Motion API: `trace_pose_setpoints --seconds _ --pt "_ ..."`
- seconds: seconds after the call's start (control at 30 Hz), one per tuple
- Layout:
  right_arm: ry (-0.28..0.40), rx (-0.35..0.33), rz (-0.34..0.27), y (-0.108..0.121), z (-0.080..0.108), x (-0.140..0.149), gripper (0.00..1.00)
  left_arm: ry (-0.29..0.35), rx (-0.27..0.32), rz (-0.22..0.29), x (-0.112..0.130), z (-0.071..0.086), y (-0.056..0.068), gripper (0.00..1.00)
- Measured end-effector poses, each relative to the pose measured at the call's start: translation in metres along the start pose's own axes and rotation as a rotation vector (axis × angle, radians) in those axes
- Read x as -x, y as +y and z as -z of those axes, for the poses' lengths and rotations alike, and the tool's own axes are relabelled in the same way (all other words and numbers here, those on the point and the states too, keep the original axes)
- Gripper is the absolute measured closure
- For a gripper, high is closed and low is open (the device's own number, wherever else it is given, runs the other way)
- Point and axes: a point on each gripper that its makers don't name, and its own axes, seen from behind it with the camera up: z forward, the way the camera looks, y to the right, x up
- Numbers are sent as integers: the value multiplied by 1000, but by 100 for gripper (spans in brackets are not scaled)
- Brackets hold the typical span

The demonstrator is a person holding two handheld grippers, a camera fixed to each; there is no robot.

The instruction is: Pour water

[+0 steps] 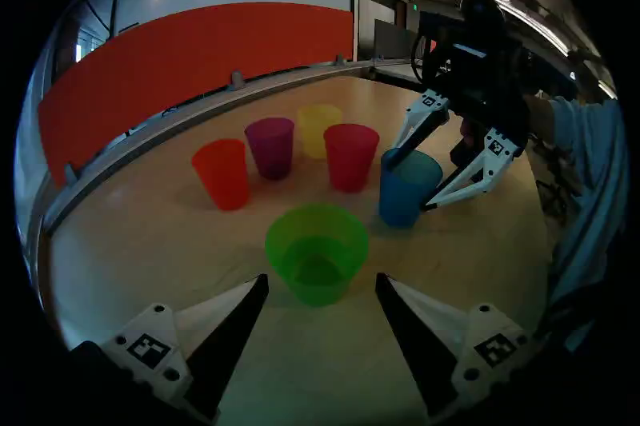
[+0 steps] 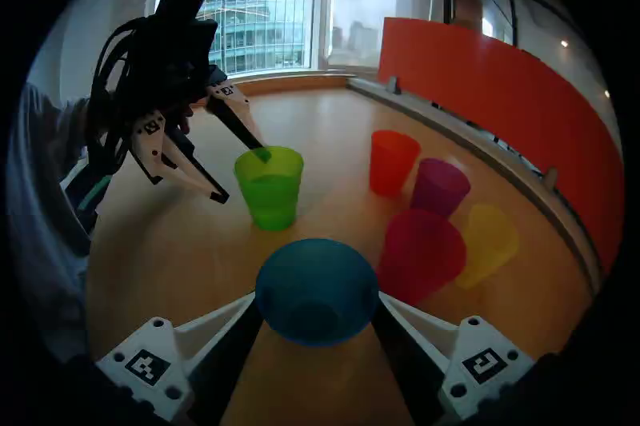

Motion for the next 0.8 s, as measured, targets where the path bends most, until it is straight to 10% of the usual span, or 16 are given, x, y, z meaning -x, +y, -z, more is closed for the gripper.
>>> trace_pose_setpoints --seconds 0.8 --pt "-16 46 -33 3 23 19 0 4 -37 25 7 15 -7 0"
